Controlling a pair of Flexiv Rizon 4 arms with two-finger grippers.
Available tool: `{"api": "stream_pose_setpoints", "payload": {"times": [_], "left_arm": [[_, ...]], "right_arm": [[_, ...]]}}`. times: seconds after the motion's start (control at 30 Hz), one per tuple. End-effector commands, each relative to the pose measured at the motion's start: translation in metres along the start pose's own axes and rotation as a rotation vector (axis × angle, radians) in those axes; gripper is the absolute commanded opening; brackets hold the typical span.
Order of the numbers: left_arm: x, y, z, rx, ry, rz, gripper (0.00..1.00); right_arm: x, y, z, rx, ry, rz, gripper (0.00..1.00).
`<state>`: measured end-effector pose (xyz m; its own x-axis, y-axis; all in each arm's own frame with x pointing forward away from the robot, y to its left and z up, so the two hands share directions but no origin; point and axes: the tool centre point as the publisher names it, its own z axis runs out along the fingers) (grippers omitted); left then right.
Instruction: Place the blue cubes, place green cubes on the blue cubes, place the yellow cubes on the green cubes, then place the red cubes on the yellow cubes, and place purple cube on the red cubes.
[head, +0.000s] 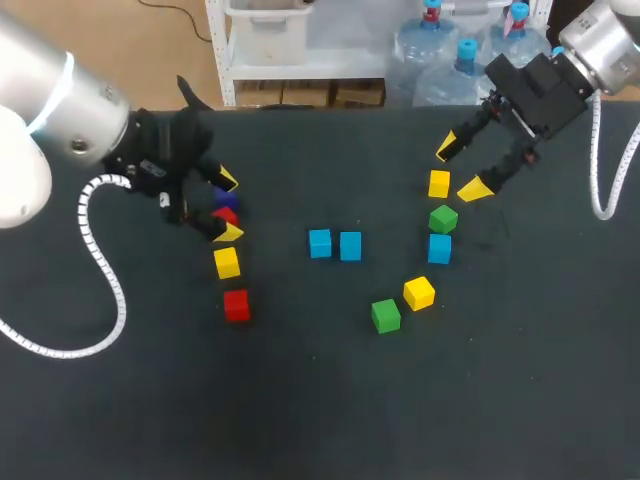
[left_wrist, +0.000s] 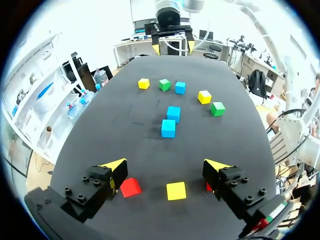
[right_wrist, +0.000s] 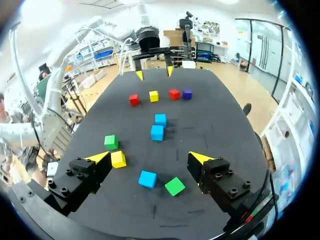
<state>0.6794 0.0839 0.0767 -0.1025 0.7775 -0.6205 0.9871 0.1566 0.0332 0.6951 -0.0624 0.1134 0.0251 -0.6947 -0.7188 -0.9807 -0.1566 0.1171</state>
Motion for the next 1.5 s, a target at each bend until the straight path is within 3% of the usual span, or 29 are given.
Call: {"api": "stream_pose_setpoints", "payload": {"times": [0.03,0.2,0.3,0.43,0.63,0.8,1.07,1.17,1.3,1.5], "left_arm": [[0.001,0.000,0.000,-0.001,-0.005,0.002,1.00],[0.001,0.000,0.000,-0.001,-0.005,0.002,1.00],[0.001,0.000,0.000,-0.001,-0.005,0.002,1.00],[0.001,0.000,0.000,-0.001,-0.005,0.002,1.00],[0.001,0.000,0.000,-0.001,-0.005,0.002,1.00],[0.001,0.000,0.000,-0.001,-0.005,0.002,1.00],[0.001,0.000,0.000,-0.001,-0.005,0.002,1.00],[0.001,0.000,0.000,-0.001,-0.005,0.002,1.00],[0.001,0.000,0.000,-0.001,-0.005,0.002,1.00],[0.001,0.000,0.000,-0.001,-0.005,0.002,1.00]], "right_arm": [[-0.018,-0.001,0.010,-0.081,0.133,-0.040,1.00],[-0.013,-0.004,0.042,-0.178,0.219,-0.030,1.00],[-0.009,-0.003,0.052,-0.194,0.266,0.013,1.00],[0.001,0.000,0.058,-0.153,0.301,0.061,1.00],[0.033,-0.002,0.057,-0.087,0.286,0.091,1.00],[0.053,-0.004,0.057,-0.070,0.347,0.136,1.00],[0.055,-0.011,0.060,0.003,0.505,0.158,1.00],[0.059,-0.013,0.063,0.018,0.497,0.172,1.00],[0.062,-0.024,0.065,-0.006,0.412,0.174,1.00],[0.031,-0.024,0.049,0.033,0.199,0.082,1.00]]}}
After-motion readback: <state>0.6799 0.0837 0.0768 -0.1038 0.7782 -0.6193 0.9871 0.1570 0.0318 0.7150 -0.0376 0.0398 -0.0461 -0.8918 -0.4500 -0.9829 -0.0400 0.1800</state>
